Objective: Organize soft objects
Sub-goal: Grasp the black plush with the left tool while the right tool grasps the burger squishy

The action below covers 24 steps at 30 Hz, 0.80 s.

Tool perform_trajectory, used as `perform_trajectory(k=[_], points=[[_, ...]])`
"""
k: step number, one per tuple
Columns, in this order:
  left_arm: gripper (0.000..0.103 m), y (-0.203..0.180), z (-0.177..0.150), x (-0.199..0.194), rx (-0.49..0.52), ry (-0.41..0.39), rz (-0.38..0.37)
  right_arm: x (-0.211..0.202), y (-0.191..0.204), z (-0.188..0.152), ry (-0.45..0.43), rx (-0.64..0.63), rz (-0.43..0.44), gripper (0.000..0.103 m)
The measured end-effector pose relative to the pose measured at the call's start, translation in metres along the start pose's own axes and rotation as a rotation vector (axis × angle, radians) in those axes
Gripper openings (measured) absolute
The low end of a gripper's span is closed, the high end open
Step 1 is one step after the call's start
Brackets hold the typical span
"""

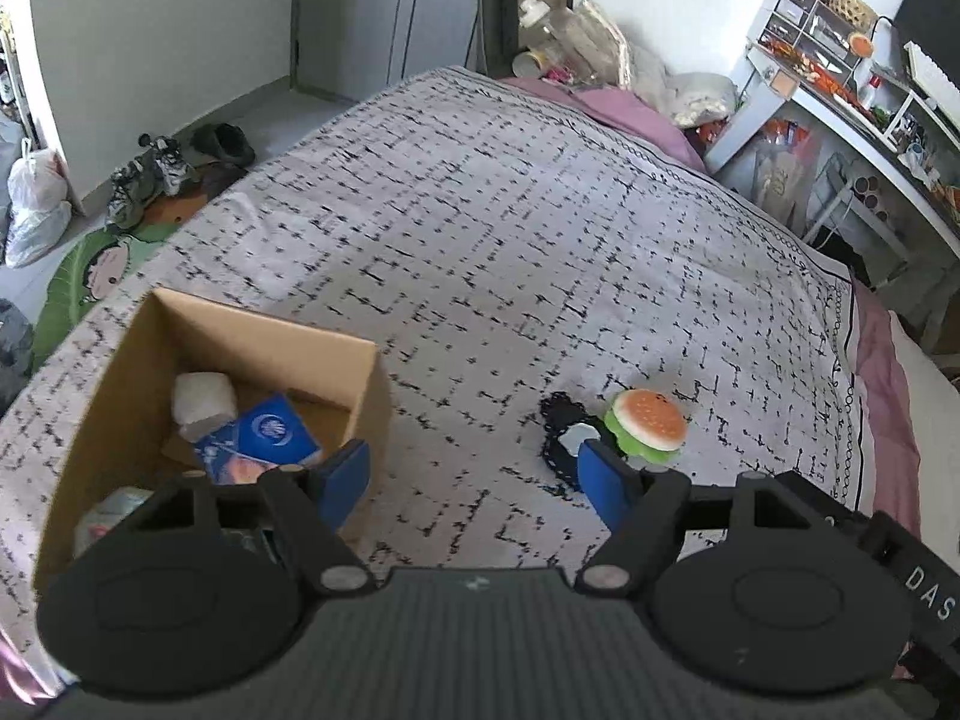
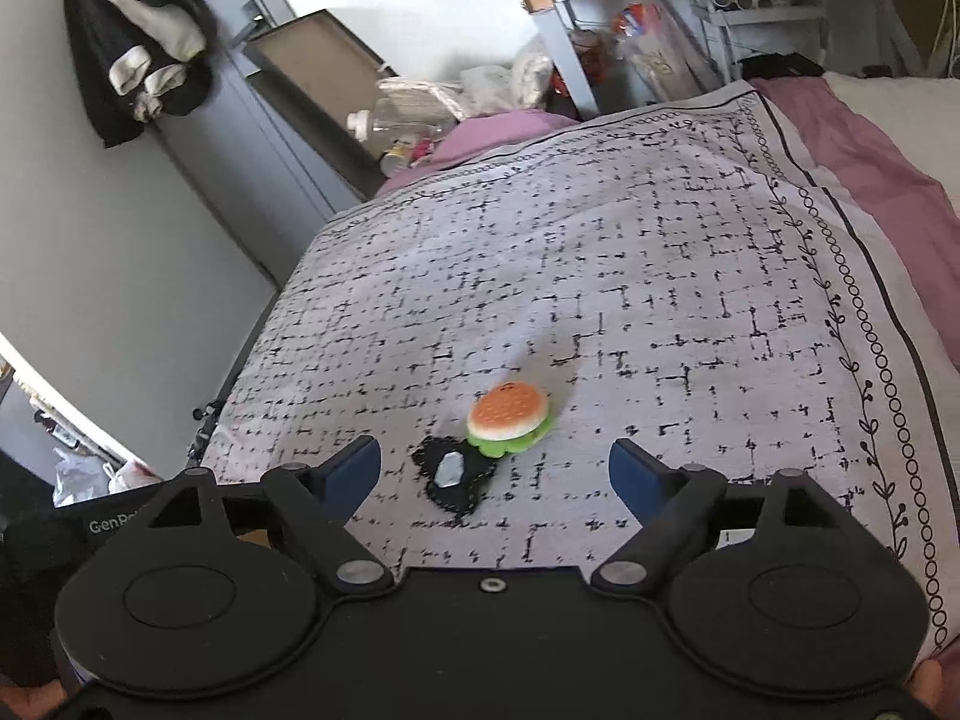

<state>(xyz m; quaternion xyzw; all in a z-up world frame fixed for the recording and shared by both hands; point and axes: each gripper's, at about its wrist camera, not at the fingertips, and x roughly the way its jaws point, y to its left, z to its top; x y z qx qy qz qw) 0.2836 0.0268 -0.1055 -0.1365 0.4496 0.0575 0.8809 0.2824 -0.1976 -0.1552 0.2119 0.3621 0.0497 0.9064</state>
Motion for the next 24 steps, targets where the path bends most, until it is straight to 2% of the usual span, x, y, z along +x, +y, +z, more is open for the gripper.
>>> perform_trajectory(k=[9,21,24], points=[[0.075,-0.022,0.001,0.044,0.036,0.067,-0.013,0.022,-0.005,0.003,0.014,0.020,-0.025,0.082],[0.074,-0.033,0.014,0.110,0.075,0.139,-0.066,0.068,-0.024,0.010,0.086,0.197,0.034,0.062],[0.071,-0.031,0.012,0.128,0.038,0.173,-0.091,0.083,-0.028,0.011,0.111,0.220,0.032,0.055]])
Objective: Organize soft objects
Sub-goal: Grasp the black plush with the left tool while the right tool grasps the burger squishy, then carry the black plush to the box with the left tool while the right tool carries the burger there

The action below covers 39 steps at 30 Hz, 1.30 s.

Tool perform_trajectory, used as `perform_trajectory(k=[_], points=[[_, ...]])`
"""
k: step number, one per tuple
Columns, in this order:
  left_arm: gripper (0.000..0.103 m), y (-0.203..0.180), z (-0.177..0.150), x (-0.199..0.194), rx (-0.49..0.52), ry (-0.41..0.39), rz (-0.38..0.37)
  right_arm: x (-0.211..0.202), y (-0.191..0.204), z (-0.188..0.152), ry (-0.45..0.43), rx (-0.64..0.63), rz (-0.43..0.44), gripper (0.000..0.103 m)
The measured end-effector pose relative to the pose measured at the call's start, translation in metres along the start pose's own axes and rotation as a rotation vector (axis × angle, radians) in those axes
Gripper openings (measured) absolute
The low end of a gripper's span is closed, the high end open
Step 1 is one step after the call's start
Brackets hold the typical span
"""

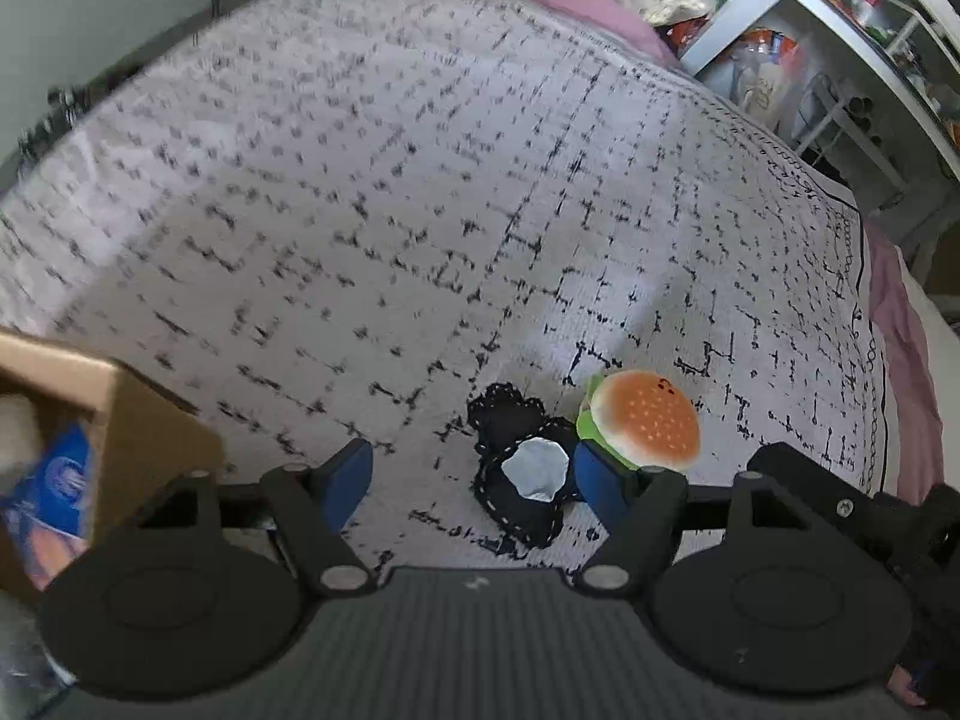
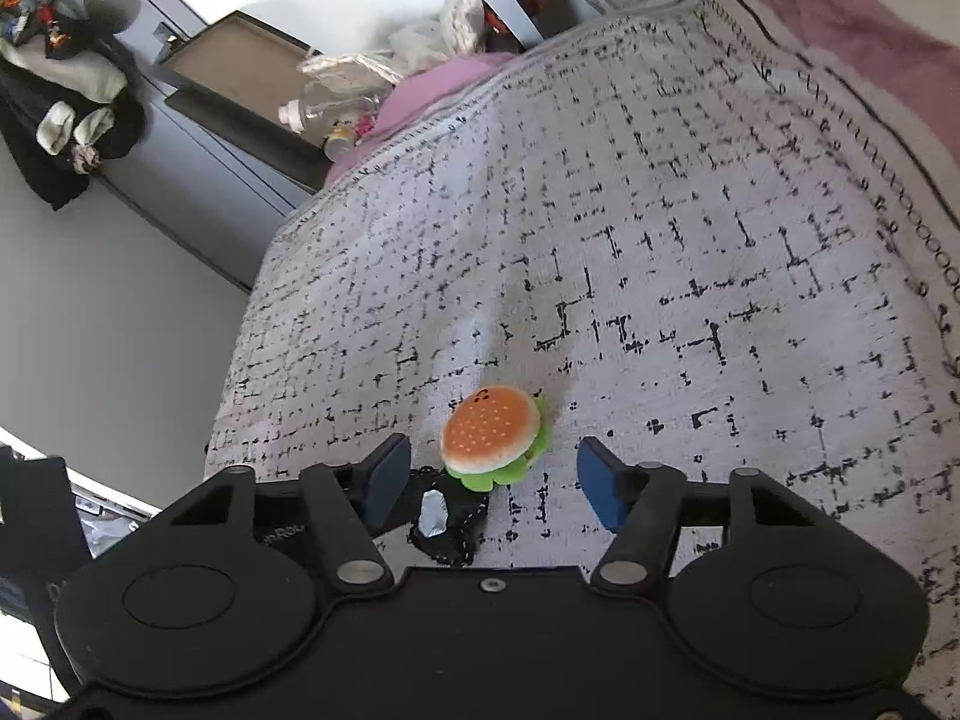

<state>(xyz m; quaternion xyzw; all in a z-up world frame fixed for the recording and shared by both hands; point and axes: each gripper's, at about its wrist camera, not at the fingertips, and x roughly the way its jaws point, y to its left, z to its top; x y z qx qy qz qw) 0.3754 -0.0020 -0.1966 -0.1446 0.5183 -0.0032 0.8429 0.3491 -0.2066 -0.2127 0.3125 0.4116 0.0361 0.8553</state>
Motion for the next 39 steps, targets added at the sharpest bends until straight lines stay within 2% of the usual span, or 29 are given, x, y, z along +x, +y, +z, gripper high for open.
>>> perform_trajectory(k=[5,11,12,15,18,23,28,34,39], points=[[0.067,0.003,-0.002,0.018,-0.018,0.016,-0.045,0.024,-0.004,0.001,0.057,0.041,0.019,0.051],[0.057,0.002,0.001,0.024,-0.005,0.022,-0.094,0.048,-0.009,0.003,0.097,0.095,0.024,0.049],[0.052,0.002,0.002,0.025,-0.009,0.028,-0.097,0.052,-0.010,0.005,0.104,0.109,0.025,0.048],[0.029,-0.002,0.006,0.027,-0.001,0.057,-0.148,0.060,-0.013,0.006,0.102,0.125,0.013,0.035],[0.023,-0.007,0.007,0.024,0.012,0.049,-0.138,0.059,-0.012,0.004,0.091,0.096,0.000,0.027],[0.022,-0.012,0.002,0.004,0.041,-0.001,-0.133,0.037,-0.009,0.003,0.039,0.051,-0.008,0.022],[0.022,-0.012,-0.006,-0.021,0.048,-0.044,-0.100,0.011,-0.007,0.003,-0.013,0.020,-0.007,0.021],[0.022,-0.010,-0.016,-0.055,0.068,-0.107,-0.101,-0.017,-0.001,-0.002,-0.059,-0.024,-0.007,0.021],[0.022,-0.006,-0.026,-0.073,0.061,-0.124,-0.097,-0.040,0.006,-0.009,-0.095,-0.057,0.006,0.021]])
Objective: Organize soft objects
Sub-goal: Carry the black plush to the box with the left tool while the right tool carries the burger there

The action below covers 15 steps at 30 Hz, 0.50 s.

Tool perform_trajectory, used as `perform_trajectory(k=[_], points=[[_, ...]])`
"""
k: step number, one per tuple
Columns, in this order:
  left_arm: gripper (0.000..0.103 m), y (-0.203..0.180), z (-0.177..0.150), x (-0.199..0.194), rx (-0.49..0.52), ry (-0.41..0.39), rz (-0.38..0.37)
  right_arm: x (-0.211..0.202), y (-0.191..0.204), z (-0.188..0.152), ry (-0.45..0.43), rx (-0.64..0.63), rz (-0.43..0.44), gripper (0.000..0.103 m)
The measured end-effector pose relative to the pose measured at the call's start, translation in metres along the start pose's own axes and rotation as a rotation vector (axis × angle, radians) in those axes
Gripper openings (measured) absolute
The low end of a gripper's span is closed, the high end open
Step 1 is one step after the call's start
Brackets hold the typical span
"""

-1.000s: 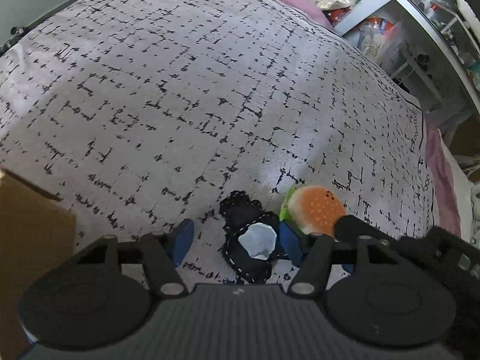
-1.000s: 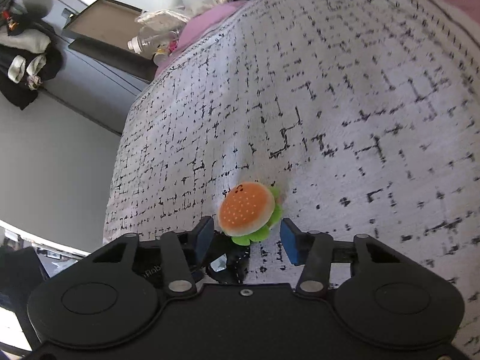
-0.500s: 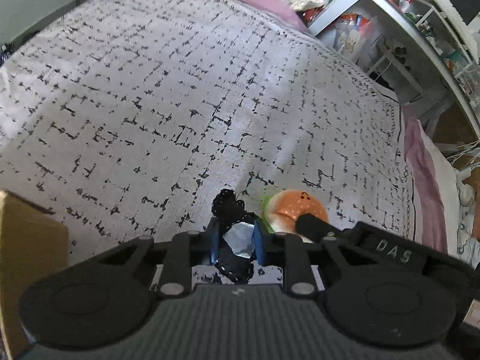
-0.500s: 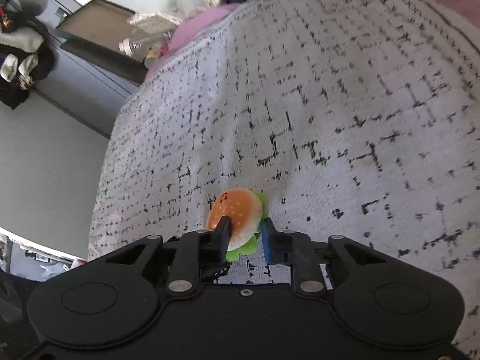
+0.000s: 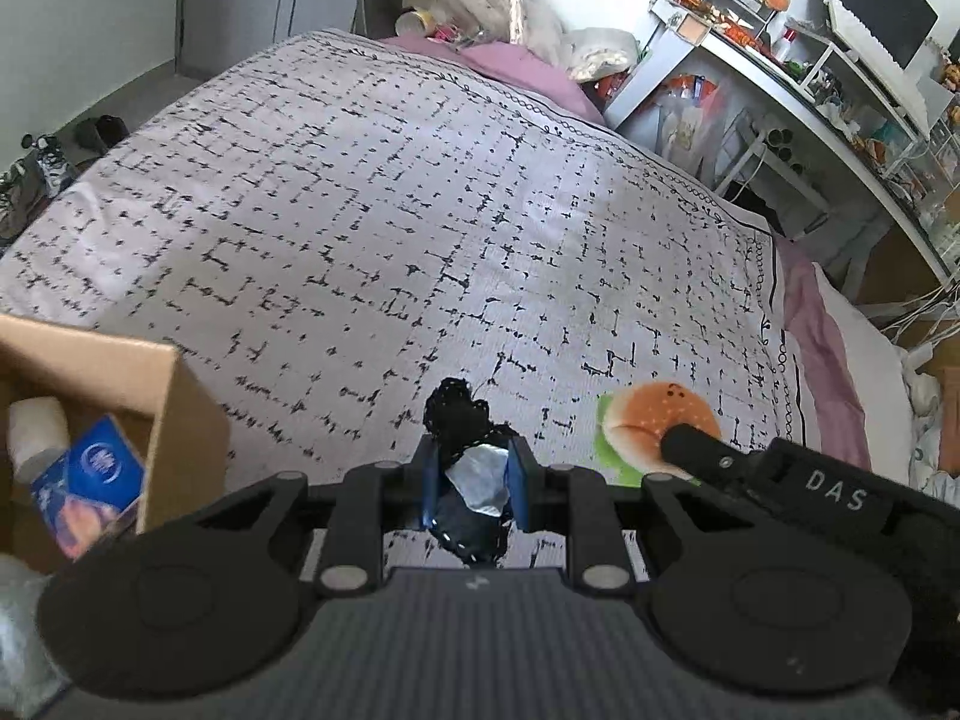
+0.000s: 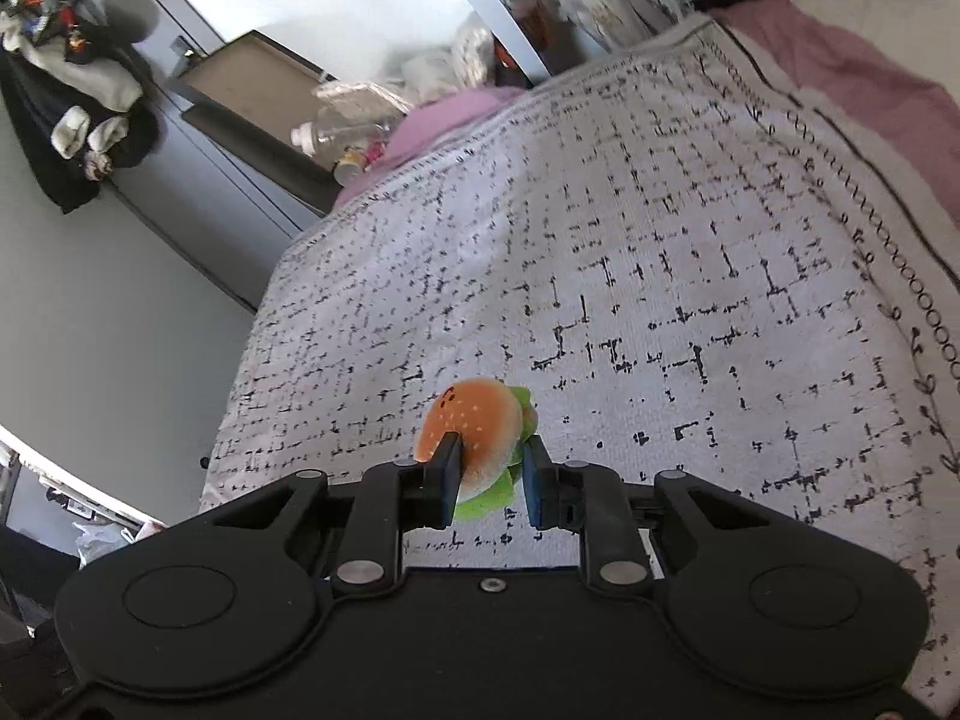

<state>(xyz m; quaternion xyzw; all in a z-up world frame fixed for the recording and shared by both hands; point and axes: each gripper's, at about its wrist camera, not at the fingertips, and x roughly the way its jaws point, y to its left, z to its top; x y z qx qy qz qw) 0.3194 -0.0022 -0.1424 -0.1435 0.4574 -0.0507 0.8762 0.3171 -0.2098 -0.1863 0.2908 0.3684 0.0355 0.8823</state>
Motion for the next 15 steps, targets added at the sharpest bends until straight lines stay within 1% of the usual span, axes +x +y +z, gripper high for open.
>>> perform_trajectory(k=[5,15], points=[[0.022,0.002,-0.006,-0.023,0.003,-0.027,-0.001,-0.022,0.008,-0.006,-0.033,-0.044,0.019,0.021],[0.023,0.011,-0.013,-0.067,-0.019,-0.083,-0.002,-0.053,0.022,-0.020,-0.059,-0.118,0.036,0.021]])
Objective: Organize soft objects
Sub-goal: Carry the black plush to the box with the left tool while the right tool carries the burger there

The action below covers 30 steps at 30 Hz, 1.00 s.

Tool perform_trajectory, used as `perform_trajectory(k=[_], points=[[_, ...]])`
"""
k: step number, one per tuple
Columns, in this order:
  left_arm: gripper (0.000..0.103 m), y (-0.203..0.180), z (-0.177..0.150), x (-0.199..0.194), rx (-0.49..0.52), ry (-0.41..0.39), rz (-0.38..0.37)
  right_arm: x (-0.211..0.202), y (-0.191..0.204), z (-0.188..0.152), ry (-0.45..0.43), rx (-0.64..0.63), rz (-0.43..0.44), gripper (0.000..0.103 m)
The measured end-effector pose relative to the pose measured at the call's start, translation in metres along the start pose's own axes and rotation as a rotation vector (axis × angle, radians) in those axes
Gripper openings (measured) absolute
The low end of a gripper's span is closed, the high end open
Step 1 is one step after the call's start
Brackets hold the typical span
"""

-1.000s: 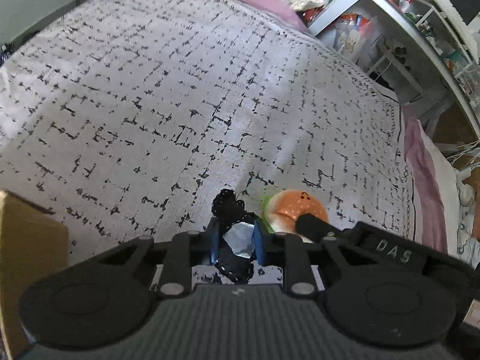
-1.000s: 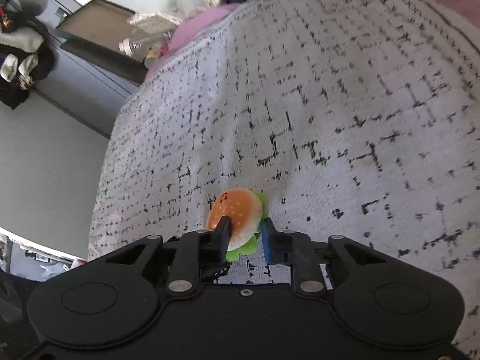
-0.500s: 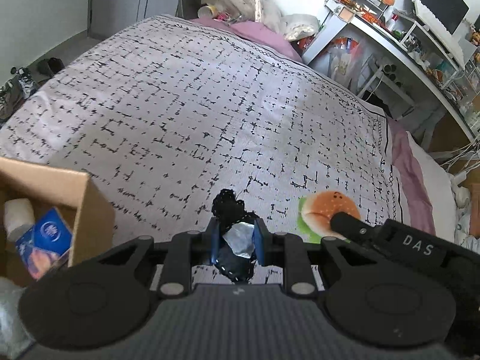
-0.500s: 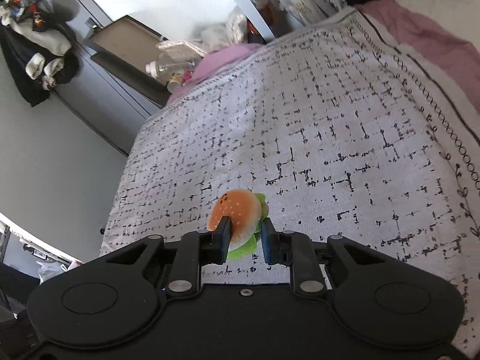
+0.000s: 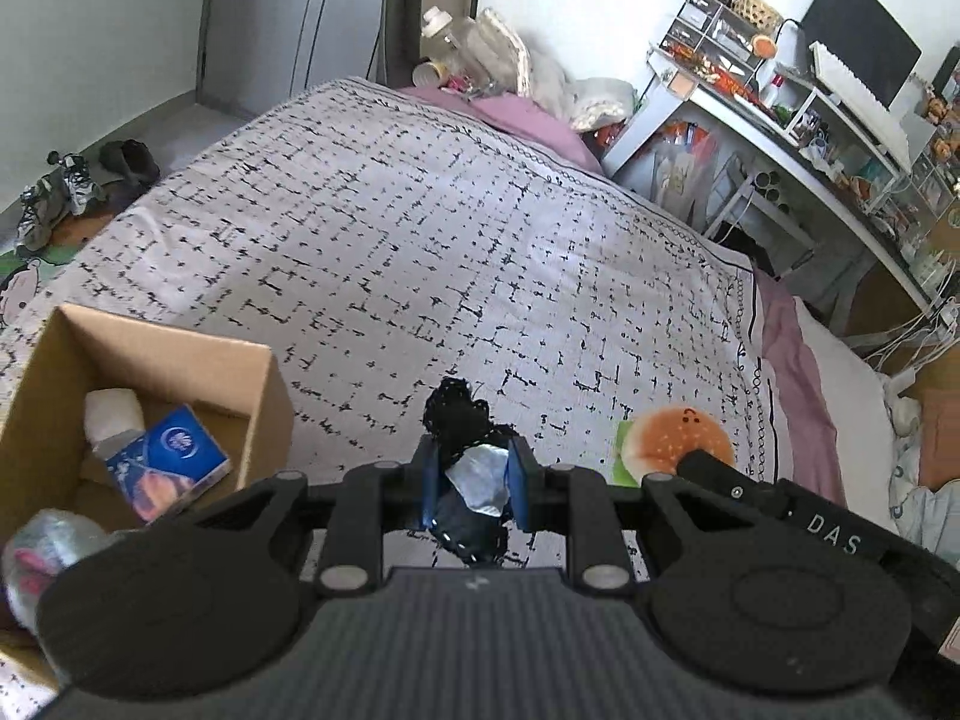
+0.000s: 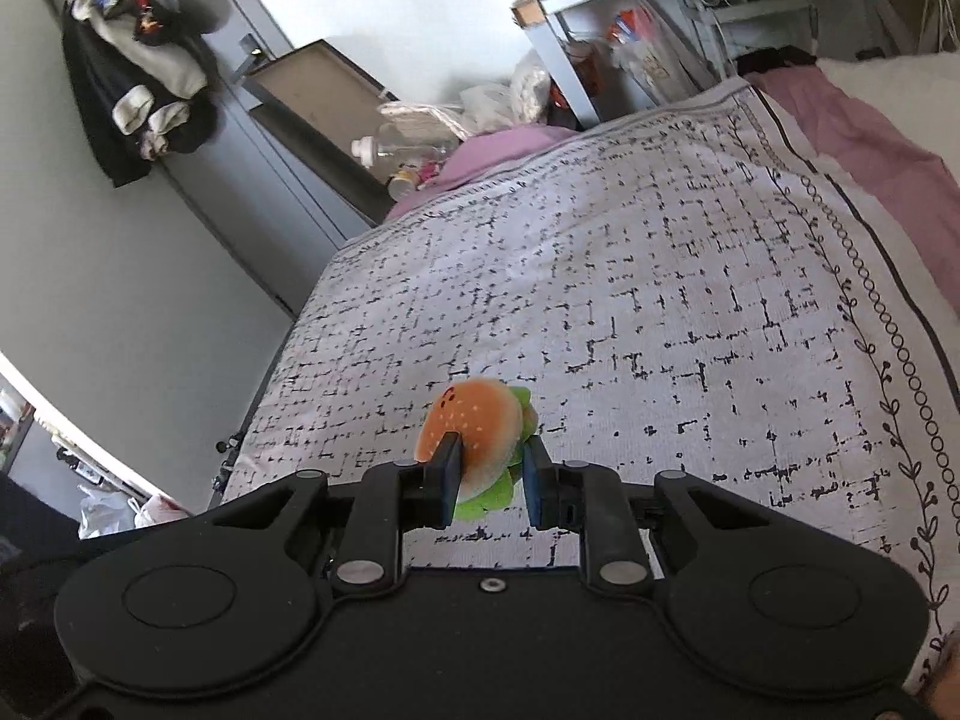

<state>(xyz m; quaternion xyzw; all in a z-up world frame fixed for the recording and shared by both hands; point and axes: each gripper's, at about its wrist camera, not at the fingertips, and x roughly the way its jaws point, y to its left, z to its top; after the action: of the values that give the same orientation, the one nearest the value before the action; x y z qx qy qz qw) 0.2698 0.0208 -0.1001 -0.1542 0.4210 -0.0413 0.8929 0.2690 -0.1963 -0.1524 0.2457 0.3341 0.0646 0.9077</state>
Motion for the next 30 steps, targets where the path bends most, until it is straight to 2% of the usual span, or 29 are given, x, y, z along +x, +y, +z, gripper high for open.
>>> perform_trajectory(k=[18,30], points=[[0.023,0.047,0.001,-0.063,-0.058,-0.100,0.012,-0.033,0.052,-0.017,-0.043,-0.089,0.065,0.021],[0.023,0.102,0.001,-0.079,-0.122,-0.127,0.039,-0.030,0.094,-0.034,-0.021,-0.161,0.115,0.022]])
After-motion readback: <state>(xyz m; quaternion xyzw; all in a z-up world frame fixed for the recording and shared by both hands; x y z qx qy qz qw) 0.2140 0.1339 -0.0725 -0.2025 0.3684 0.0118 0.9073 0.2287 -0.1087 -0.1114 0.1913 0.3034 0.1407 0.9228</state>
